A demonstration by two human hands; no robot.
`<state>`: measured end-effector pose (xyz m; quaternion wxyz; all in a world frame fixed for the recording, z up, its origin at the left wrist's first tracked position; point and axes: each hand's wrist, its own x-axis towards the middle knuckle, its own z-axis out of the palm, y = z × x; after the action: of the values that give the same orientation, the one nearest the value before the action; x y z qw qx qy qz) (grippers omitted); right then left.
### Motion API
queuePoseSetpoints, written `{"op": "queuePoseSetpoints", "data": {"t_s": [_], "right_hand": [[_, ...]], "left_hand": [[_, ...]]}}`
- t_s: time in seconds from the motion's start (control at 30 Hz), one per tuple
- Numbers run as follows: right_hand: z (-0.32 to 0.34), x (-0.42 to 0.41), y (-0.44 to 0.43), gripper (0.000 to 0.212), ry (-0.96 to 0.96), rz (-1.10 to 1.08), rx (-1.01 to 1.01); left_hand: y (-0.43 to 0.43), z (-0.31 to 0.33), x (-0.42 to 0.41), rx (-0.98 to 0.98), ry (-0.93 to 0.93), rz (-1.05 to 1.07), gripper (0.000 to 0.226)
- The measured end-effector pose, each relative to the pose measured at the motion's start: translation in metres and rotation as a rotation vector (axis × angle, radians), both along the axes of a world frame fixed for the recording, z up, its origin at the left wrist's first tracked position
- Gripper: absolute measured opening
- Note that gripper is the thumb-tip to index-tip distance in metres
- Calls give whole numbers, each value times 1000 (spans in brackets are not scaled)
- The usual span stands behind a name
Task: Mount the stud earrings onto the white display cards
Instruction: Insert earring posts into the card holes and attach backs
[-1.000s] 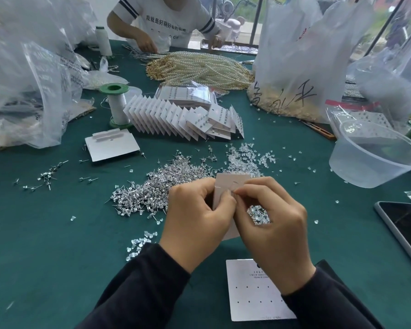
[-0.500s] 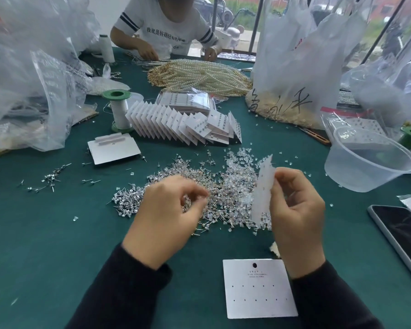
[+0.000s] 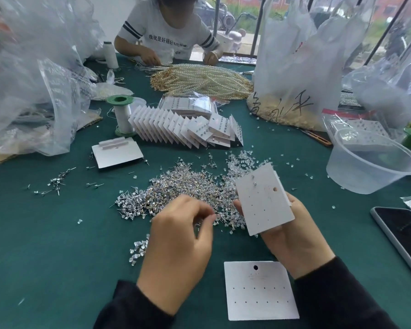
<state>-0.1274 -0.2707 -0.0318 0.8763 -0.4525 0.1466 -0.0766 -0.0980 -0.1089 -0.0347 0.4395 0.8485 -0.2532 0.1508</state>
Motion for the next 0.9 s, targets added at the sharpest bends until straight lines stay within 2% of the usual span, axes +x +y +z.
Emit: {"op": "queuePoseSetpoints", "data": {"t_s": [0.07,0.13,0.57,0.77,0.9], "right_hand": [[2,-1,2,29,-4,36,-27],[3,-3,4,27,-1,49,-75],[8,-5,8,24,-35,34,-51],[6,-4,7,25,0,36,-32],[3,-2,5,29,47,-13,14]], "left_hand": [[-13,12,-1,-119,-53,-21,5],[-26,19,1,-152,-85,-31,4],[-42,11,8,-91,-180,-44,6],[-43,9,7,-53,-160,-99,6],[-41,10,2,22,-44,-212,59]]}}
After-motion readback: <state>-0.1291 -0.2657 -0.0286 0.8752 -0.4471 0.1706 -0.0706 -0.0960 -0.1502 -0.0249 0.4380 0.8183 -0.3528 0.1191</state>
